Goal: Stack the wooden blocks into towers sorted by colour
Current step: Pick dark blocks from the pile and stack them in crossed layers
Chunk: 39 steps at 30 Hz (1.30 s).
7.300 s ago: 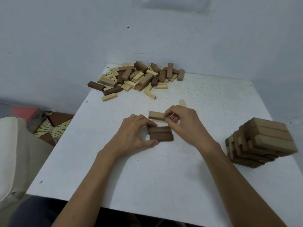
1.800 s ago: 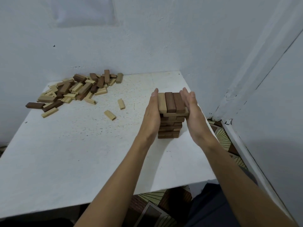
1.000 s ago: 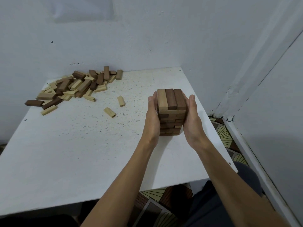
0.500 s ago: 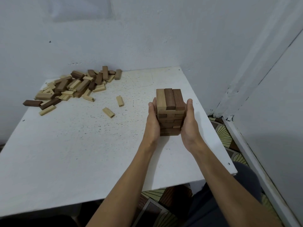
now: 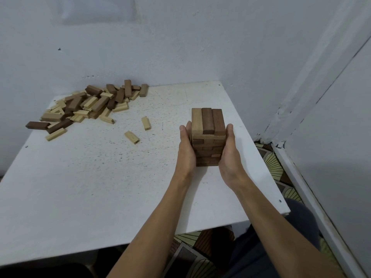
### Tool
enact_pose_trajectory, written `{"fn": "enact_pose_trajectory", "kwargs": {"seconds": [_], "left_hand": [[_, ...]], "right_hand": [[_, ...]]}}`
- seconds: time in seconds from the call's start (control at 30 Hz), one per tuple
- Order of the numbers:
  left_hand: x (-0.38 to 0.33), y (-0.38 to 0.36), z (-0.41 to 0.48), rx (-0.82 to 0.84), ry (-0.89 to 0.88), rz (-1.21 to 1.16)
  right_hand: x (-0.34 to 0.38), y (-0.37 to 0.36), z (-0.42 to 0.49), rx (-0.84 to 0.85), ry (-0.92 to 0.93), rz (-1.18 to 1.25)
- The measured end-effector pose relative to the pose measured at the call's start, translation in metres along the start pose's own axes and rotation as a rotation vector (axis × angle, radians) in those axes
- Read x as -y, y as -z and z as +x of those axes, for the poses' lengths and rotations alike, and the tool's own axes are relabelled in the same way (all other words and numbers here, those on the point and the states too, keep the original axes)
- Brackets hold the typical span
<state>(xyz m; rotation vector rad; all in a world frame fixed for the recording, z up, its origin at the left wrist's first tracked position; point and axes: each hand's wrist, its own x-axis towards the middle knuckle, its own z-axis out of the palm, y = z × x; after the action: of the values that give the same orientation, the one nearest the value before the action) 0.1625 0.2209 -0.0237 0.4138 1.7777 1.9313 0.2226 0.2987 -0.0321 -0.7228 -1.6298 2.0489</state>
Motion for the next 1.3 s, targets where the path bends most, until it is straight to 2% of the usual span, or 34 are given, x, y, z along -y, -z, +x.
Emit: {"fn": "enact_pose_trajectory", "kwargs": {"seconds": [0.1, 0.2, 0.3, 0.43, 0.6, 0.77, 1.3], "left_hand": [[0.003, 0.004, 0.000, -0.013, 0.007, -0.032], [-0.003, 0.011, 0.005, -0.064, -0.030, -0.061], [-0.016, 0.013, 0.008, -0.033, -0.096, -0.059], [-0.034, 0.009, 0.004, -0.038, -0.168, -0.102], [-0.045, -0.002, 0.002, 0.001, -0.244, 0.010], [-0.040, -0.007, 0.002, 0.033, -0.229, 0.084], [-0.033, -0.007, 0.003, -0.013, -0.240, 0.091]], "right_hand": [[0.002, 0.007, -0.003, -0.041, 0.051, 0.020], [0.009, 0.009, -0.005, -0.177, 0.196, -0.009], [0.019, 0.005, -0.002, -0.196, 0.299, -0.052], [0.027, -0.001, 0.006, -0.177, 0.302, 0.000], [0.030, -0.004, 0.006, -0.084, 0.300, -0.033], [0.027, -0.008, 0.006, -0.052, 0.300, -0.071], [0.027, -0.006, 0.008, -0.047, 0.279, -0.106]]}}
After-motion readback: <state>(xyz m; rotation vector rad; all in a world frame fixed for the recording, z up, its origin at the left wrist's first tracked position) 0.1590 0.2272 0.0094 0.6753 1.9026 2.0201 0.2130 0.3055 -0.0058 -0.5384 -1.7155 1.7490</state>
